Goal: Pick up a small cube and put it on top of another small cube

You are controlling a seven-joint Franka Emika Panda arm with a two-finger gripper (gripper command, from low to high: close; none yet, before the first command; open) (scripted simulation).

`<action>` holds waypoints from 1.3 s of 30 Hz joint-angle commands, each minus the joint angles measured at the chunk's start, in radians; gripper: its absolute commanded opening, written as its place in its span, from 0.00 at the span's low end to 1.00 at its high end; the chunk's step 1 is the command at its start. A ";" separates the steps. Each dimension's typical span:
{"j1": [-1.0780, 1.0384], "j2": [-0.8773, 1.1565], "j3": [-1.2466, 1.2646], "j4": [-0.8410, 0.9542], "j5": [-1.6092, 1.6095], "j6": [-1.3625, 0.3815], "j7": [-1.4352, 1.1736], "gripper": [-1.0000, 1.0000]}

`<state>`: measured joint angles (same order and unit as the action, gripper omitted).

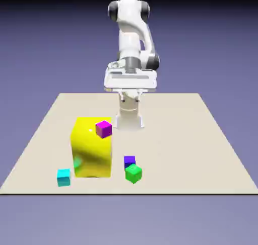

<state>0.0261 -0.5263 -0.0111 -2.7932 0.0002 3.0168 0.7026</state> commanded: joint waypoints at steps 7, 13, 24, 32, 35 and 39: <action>0.082 0.254 -0.064 0.098 0.001 -0.118 -0.223 0.50; 0.152 0.471 -0.119 0.181 0.002 -0.218 -0.414 0.50; 0.221 0.813 -0.166 0.295 0.024 -0.281 -0.664 0.50; 0.207 0.868 -0.150 0.303 0.038 -0.234 -0.675 0.00; 0.234 0.760 -0.182 0.288 0.009 -0.327 -0.654 0.00; 0.269 0.688 -0.220 0.308 0.046 -0.418 -0.649 0.00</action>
<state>0.2948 0.1613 -0.2312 -2.4851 0.0471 2.5977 0.0534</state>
